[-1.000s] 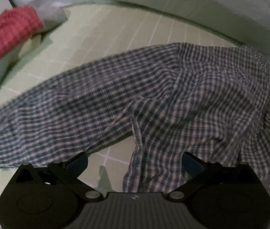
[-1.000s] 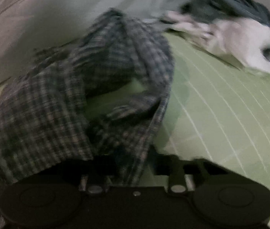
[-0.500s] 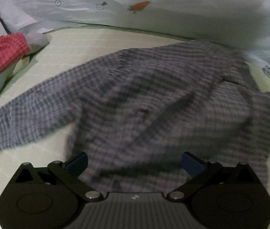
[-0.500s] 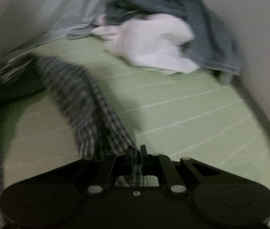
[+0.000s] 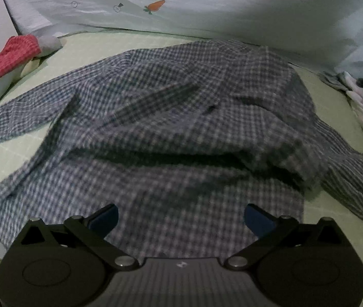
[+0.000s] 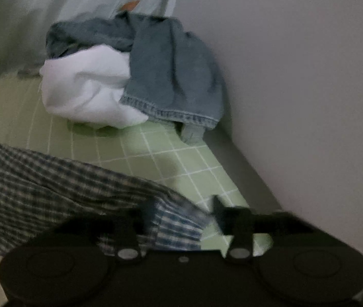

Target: Fold clothes

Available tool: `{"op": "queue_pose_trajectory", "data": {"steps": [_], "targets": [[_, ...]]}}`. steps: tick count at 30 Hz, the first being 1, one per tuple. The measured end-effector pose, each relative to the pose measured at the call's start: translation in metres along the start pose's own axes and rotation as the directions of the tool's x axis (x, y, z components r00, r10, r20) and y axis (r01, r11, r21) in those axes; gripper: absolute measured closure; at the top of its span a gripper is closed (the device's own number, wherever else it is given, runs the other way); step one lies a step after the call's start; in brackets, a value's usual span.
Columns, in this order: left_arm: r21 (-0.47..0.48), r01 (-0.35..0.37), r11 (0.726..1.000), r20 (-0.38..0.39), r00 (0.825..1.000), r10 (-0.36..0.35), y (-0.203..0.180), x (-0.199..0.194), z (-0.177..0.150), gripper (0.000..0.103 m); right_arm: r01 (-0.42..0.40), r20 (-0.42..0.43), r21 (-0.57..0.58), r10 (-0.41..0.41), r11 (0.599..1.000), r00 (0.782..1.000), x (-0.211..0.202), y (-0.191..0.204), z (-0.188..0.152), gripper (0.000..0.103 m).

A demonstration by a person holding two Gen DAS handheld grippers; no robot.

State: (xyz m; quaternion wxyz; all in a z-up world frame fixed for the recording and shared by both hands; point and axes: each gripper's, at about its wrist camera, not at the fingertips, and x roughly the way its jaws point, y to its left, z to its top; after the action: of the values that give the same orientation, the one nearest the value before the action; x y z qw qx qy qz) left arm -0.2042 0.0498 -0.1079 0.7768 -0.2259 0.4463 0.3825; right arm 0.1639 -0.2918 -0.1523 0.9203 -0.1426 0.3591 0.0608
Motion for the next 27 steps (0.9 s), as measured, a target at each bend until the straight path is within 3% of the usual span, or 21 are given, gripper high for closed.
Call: {"op": "queue_pose_trajectory", "data": {"steps": [1, 6, 10, 11, 12, 14, 15, 19, 24, 27], "targets": [[0.010, -0.004, 1.000, 0.001, 1.000, 0.004, -0.002, -0.004, -0.004, 0.000, -0.023, -0.002, 0.064, 0.023, 0.998, 1.000, -0.002, -0.004, -0.006, 0.026], [0.037, -0.033, 0.999, 0.004, 0.999, 0.033, -0.009, -0.019, -0.018, 0.000, -0.124, -0.088, 0.354, 0.164, 0.927, 0.982, 0.015, -0.028, -0.028, 0.024], [0.058, -0.040, 0.998, -0.001, 0.999, 0.040, -0.016, -0.022, -0.023, 0.000, -0.191, -0.084, 0.441, 0.252, 0.877, 0.964, 0.019, -0.023, -0.041, 0.024], [0.067, -0.039, 0.997, -0.001, 0.999, 0.040, -0.019, -0.023, -0.024, 0.000, -0.196, -0.080, 0.429, 0.254, 0.882, 0.964, 0.019, -0.020, -0.042, 0.025], [0.077, -0.039, 0.996, -0.001, 0.999, 0.039, -0.022, -0.024, -0.025, 0.000, -0.196, -0.082, 0.405, 0.249, 0.893, 0.965, 0.020, -0.016, -0.041, 0.036], [0.098, -0.035, 0.995, 0.001, 0.999, 0.035, -0.027, -0.027, -0.027, 0.000, -0.193, -0.085, 0.285, 0.225, 0.939, 0.971, 0.017, -0.006, -0.039, 0.070], [0.104, -0.033, 0.994, 0.002, 0.999, 0.033, -0.028, -0.028, -0.028, 0.000, -0.198, -0.086, 0.219, 0.221, 0.955, 0.971, 0.015, -0.001, -0.037, 0.073], [0.115, -0.032, 0.993, -0.001, 0.999, 0.032, -0.028, -0.031, -0.030, 0.000, -0.181, -0.051, 0.075, 0.185, 0.981, 0.981, 0.002, 0.002, -0.032, 0.076], [0.100, -0.051, 0.994, 0.004, 0.999, 0.051, -0.016, -0.032, -0.025, 0.000, -0.037, -0.080, 0.017, 0.038, 0.999, 0.996, 0.008, -0.006, -0.026, 0.075], [0.086, -0.066, 0.994, 0.001, 0.998, 0.066, -0.004, -0.029, -0.019, 0.000, -0.001, -0.114, 0.018, 0.003, 1.000, 0.994, 0.011, -0.005, -0.019, 0.063]]}}
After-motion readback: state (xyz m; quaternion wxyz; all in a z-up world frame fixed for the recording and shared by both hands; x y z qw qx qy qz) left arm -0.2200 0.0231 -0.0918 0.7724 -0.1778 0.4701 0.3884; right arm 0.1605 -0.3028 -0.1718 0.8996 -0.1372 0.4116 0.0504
